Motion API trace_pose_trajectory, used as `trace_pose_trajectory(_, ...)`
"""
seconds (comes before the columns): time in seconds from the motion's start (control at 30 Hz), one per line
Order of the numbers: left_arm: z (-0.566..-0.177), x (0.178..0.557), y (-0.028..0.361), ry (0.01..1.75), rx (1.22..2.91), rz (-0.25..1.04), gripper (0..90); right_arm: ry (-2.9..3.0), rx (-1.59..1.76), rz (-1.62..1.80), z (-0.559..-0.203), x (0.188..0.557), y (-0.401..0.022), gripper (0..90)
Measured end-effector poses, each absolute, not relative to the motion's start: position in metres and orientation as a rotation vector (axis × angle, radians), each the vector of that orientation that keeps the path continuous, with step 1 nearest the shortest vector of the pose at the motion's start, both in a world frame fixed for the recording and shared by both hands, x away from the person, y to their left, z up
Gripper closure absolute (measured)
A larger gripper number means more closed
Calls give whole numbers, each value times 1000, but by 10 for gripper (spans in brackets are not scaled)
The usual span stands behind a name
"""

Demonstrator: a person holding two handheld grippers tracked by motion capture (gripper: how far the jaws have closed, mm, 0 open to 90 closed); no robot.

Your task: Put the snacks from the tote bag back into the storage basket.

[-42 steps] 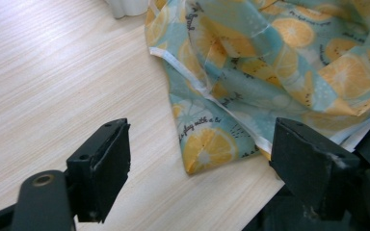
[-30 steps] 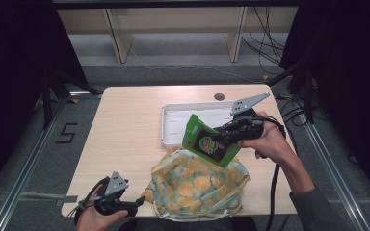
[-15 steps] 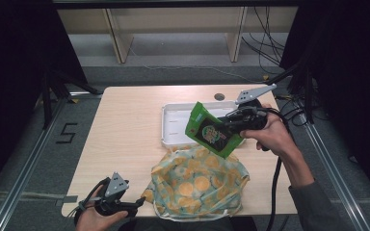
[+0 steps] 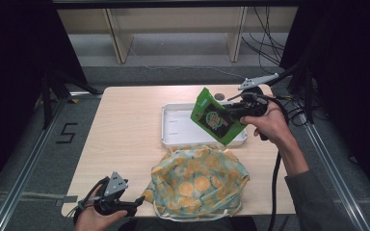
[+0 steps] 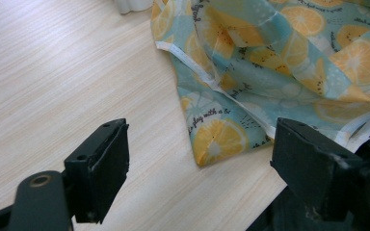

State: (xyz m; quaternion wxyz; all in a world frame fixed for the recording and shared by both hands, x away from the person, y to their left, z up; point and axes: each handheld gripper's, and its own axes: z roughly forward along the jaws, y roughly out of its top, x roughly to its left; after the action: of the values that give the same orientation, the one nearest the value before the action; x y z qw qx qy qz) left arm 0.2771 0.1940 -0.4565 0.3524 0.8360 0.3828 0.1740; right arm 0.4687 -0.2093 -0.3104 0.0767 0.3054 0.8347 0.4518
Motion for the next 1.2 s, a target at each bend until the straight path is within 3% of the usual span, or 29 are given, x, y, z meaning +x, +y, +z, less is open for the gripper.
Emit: trace_pose_trajectory(1.2, -458, 276, 191, 971, 2156, 444, 199, 2283, 1359, 1206, -366, 556, -220, 761)
